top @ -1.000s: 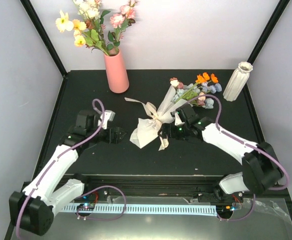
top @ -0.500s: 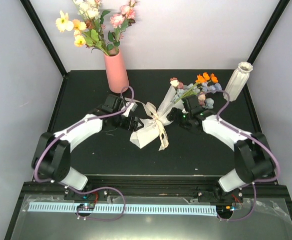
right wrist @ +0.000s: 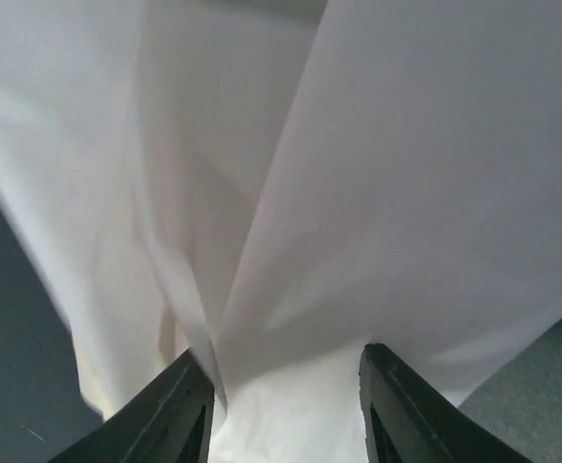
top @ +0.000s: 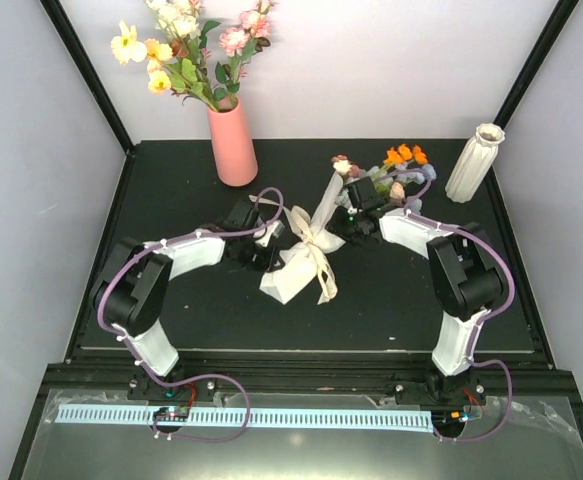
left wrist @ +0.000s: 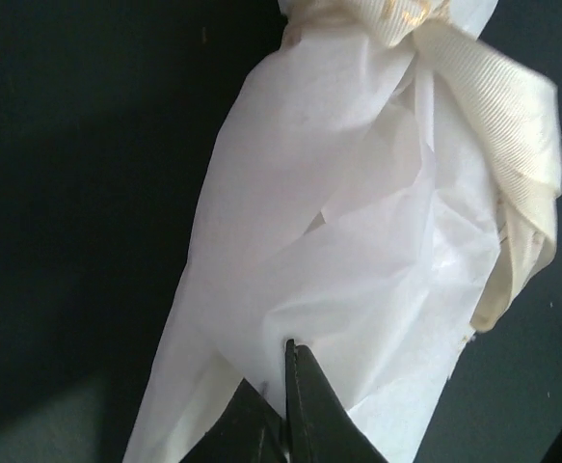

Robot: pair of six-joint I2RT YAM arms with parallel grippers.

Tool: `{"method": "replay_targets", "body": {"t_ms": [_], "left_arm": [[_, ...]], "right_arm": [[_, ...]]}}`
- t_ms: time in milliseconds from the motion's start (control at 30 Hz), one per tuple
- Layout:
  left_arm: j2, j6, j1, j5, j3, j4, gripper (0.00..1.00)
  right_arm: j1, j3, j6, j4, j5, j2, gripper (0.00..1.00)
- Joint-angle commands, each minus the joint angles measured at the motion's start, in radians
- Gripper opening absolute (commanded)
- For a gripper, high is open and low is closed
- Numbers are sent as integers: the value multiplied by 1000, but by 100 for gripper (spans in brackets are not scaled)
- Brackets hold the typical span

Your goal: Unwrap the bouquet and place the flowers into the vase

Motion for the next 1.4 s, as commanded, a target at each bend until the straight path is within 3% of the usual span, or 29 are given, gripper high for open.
{"method": "replay_targets", "body": {"t_ms": [0,267,533,567,633,767,900,1067,1267,1367], "left_arm": [[-113,-84,-47,-29,-142,54,2],[-301,-274,-154,-36,-416,208,4],[-289,-440,-361,-14,-472,378,12],[-317,-444,-388,-38,-476,390,14],[-398,-436,-423,-135,-480,347,31],[-598,-388,-430,-305,-466,128,58],[-742,-273,-428,-451,-396,-140,73],[-776,5,-428,-597,-273,-299,69],[-818,370,-427,-558,-286,-121,69],[-801,651,-425,-495,-338,-54,54]], "right_arm": [[-7,47,-38,-14,-17,42,41],[-8,103,-113,-70,-29,97,34],[-7,113,-245,-96,-75,71,34],[-7,116,-265,-112,-65,57,34],[-7,112,-302,-140,-40,21,34],[-7,101,-377,-193,-6,-42,40],[-7,108,-432,-251,-14,-72,47],[-7,78,-452,-274,-16,-171,56],[-7,-28,-465,-280,-43,-331,66],[-7,-112,-462,-260,-70,-439,72]]}}
